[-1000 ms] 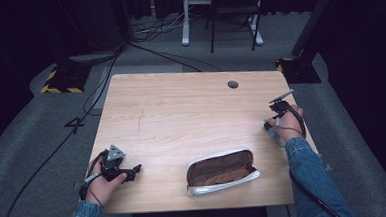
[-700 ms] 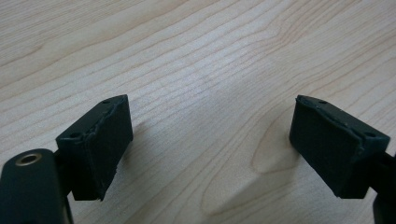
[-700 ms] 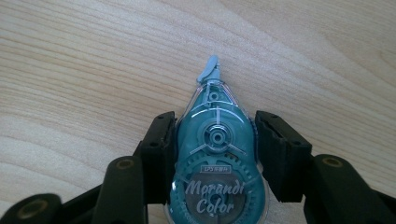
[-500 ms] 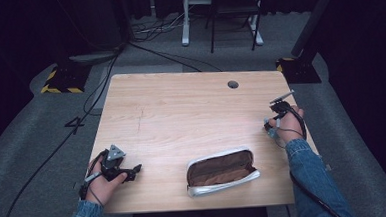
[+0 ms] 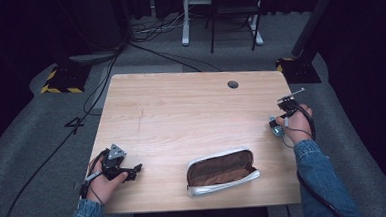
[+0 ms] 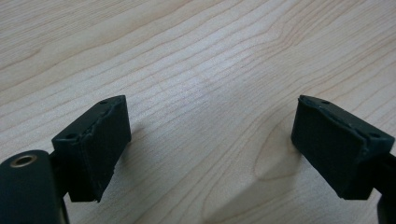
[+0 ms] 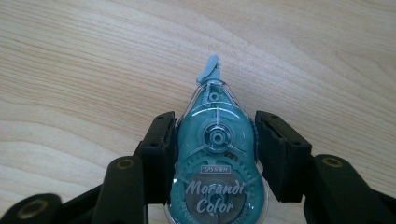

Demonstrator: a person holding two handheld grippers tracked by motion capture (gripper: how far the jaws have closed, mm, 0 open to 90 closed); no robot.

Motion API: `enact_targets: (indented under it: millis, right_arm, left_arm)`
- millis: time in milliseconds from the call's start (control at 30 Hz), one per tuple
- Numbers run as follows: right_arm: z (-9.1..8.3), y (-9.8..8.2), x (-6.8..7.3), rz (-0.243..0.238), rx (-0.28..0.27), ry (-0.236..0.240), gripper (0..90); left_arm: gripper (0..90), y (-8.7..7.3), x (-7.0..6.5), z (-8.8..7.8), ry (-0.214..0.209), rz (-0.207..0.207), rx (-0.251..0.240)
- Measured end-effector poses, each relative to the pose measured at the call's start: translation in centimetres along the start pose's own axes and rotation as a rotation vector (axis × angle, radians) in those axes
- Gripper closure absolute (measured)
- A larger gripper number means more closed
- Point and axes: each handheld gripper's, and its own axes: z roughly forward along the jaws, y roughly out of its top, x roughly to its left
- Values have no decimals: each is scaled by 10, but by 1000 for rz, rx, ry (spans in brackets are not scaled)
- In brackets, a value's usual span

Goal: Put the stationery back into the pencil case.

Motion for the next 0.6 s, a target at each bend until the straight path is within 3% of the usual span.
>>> enact_targets:
  millis: [233, 600]
  right_arm:
    - [-22, -1, 4, -17, -47, 11, 506]
    - [-60, -6, 24, -99, -116, 28, 506]
  left_arm:
    - [111, 2, 0, 2, -1, 0, 2]
    - [107, 4, 0, 4, -3, 5, 2]
